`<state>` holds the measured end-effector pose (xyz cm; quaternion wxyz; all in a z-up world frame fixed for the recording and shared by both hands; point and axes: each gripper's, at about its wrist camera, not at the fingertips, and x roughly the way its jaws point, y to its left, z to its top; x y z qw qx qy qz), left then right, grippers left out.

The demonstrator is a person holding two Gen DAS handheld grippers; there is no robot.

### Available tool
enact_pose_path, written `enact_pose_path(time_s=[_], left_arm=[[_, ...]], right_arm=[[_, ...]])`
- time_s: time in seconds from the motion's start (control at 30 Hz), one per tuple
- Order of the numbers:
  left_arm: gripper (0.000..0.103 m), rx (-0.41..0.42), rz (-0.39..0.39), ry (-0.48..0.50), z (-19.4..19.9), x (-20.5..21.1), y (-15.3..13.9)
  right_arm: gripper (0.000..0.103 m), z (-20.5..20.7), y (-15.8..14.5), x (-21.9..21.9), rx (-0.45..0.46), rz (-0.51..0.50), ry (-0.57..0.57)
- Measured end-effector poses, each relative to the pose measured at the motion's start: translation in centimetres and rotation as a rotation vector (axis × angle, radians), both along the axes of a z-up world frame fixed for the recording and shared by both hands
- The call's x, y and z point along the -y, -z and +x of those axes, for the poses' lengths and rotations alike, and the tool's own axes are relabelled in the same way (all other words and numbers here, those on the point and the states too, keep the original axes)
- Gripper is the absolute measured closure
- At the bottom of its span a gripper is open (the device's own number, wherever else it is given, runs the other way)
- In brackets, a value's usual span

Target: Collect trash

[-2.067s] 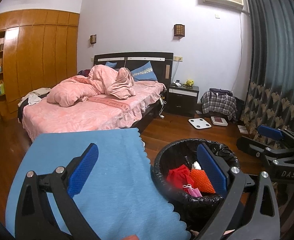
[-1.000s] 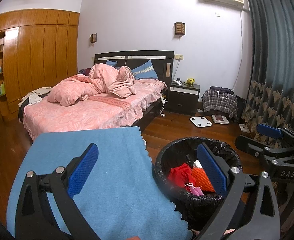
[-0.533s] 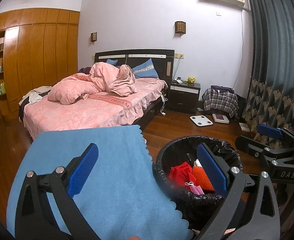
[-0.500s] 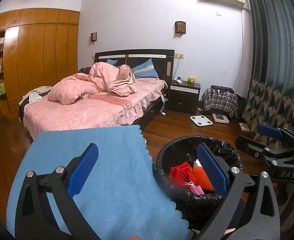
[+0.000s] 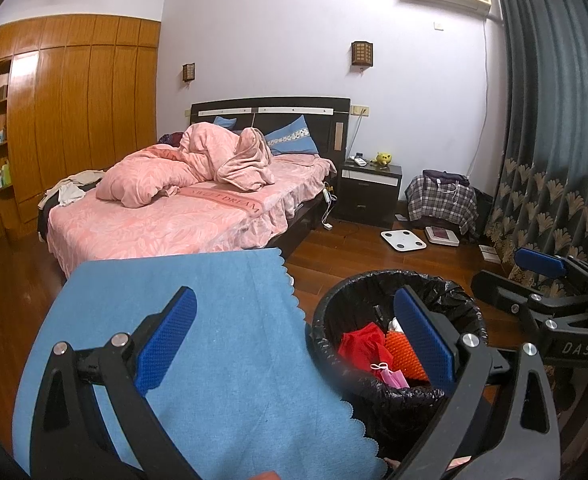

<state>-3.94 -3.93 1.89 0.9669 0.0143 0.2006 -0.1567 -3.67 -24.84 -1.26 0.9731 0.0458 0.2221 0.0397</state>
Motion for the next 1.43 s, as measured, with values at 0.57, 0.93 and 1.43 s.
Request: enact_pose_path(time_s=[0.57,0.93,1.43], left_arm=[[0.007,-0.003,0.001,-0.002,-0.1,-0.2,-0.1],[0.007,-0.017,-0.004,-0.010,-0.6,-0.8,-0.1],[0.005,-0.025,0.001,-0.006,-0.9,-0.9,0.0]], right_arm=[[0.006,0.1,-0.1,0.0,-0.003,-0.001,0.000],[0.006,0.1,0.0,0.1,-0.006,-0.006,0.002],[0.006,-0.5,1.0,0.0,-0.006,-0.003,0.002]])
